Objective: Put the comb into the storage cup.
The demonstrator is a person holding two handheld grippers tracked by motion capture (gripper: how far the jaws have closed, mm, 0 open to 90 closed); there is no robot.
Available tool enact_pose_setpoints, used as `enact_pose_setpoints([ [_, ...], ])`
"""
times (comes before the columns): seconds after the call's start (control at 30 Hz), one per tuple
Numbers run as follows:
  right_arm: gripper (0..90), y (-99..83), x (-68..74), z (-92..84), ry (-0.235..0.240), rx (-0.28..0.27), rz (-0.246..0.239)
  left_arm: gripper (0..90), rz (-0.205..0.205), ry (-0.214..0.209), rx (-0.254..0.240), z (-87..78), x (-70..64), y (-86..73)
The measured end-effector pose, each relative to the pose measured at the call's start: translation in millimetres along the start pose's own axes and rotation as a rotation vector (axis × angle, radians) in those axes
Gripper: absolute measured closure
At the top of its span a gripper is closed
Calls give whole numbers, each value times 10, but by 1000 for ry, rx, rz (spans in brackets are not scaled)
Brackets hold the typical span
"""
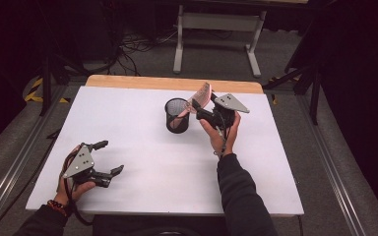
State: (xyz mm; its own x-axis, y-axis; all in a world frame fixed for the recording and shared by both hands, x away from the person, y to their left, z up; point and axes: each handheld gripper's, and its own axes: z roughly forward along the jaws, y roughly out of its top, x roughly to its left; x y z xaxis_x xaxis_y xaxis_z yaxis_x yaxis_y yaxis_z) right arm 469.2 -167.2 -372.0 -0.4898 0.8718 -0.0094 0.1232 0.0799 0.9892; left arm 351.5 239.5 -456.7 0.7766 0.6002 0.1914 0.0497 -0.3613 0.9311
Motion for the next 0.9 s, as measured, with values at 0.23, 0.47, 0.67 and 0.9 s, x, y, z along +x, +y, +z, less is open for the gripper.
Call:
enact_pose_setpoints([
  [0.23,313,64,-3,-54,-12,-6,-40,58,2,1,0,3,-5,1],
  [0.47,305,123,-1,-107,-31,-11,-70,58,2,3,2,-4,-2,3],
  [0.67,300,182,33,-146,-27,-14,-115,58,1,3,2,-3,0,3],
  [0.9,279,225,67,-188,-33,-5,-152,58,4,4,6,1,-1,2],
])
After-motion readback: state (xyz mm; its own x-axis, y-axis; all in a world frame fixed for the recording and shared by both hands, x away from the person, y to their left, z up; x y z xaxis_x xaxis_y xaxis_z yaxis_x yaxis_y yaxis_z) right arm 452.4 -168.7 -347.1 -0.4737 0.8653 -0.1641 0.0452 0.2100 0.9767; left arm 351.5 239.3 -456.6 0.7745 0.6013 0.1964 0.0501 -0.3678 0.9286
